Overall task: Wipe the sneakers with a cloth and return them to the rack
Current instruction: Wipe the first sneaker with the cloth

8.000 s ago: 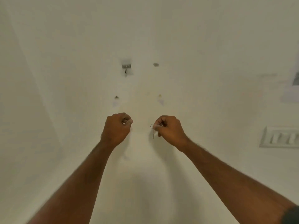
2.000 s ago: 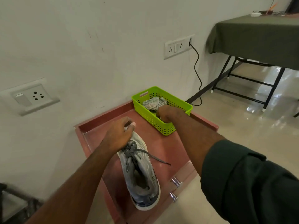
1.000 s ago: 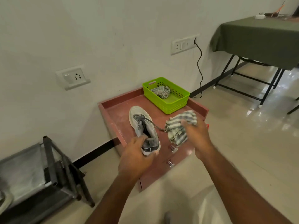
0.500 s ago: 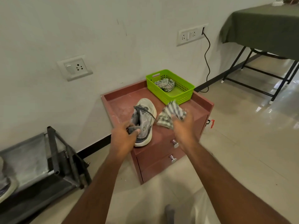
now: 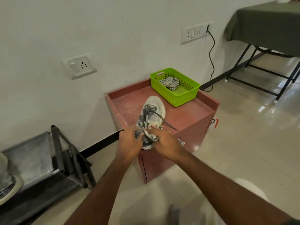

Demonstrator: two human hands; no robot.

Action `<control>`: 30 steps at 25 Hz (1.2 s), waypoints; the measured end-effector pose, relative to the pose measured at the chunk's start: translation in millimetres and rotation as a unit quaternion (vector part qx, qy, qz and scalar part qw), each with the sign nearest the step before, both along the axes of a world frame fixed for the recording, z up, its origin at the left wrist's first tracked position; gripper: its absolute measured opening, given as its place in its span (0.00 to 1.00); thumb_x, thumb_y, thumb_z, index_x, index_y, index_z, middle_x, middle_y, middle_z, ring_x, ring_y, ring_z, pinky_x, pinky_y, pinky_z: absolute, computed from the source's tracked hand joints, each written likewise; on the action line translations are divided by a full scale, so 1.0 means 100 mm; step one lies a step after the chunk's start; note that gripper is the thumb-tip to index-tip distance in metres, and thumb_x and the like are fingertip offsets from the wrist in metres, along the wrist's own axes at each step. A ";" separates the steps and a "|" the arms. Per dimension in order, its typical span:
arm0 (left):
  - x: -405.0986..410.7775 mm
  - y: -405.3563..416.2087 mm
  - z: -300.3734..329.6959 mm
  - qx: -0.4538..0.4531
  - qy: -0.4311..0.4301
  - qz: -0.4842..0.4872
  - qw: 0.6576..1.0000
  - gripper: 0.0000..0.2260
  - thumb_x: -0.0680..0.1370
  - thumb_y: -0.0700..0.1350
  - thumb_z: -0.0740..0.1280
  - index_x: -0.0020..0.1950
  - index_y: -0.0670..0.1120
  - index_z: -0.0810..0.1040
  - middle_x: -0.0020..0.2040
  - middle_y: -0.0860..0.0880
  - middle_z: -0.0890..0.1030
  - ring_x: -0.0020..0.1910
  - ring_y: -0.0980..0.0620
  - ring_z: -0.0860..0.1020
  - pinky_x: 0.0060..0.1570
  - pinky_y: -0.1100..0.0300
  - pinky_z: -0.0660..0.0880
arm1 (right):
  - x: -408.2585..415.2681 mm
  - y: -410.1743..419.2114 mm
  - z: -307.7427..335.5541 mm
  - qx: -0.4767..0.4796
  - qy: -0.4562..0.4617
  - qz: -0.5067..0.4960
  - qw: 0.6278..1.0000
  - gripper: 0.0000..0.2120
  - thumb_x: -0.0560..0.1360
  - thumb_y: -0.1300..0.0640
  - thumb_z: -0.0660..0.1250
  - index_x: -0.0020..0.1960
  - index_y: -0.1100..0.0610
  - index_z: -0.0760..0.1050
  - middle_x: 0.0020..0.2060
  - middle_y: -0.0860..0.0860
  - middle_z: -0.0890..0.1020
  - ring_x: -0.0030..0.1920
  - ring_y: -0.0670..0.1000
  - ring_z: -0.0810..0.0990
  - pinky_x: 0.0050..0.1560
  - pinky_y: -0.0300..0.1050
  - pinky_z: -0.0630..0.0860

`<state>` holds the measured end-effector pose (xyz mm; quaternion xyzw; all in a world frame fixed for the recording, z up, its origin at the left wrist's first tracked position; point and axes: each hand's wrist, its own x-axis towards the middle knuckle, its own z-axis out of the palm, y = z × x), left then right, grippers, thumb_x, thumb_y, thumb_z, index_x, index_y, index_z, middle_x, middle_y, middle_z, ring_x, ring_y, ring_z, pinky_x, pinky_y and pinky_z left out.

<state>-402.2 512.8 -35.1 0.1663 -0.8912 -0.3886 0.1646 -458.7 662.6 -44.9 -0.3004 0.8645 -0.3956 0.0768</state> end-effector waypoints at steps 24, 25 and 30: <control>-0.05 0.03 -0.03 0.035 0.038 0.011 0.999 0.04 0.78 0.40 0.70 0.43 0.45 0.78 0.35 0.57 0.77 0.34 0.63 0.75 0.32 0.72 0.68 | 0.06 -0.09 -0.10 0.032 0.083 -0.058 0.994 0.29 0.70 0.68 0.61 0.67 0.49 0.77 0.65 0.51 0.79 0.69 0.53 0.73 0.71 0.50 0.68; -0.05 0.03 -0.04 0.038 0.031 0.016 0.999 0.04 0.78 0.39 0.70 0.43 0.44 0.78 0.35 0.56 0.77 0.34 0.62 0.75 0.31 0.71 0.67 | 0.04 -0.02 -0.13 0.011 0.053 -0.044 0.998 0.27 0.71 0.65 0.61 0.65 0.46 0.79 0.62 0.47 0.81 0.66 0.50 0.75 0.68 0.47 0.71; -0.05 0.03 0.00 0.020 0.025 0.009 0.999 0.04 0.79 0.40 0.68 0.44 0.43 0.77 0.36 0.51 0.77 0.33 0.61 0.73 0.30 0.71 0.66 | 0.05 0.21 0.10 -0.229 -0.228 -0.033 0.946 0.19 0.77 0.71 0.62 0.56 0.52 0.82 0.53 0.53 0.85 0.54 0.51 0.83 0.59 0.53 0.80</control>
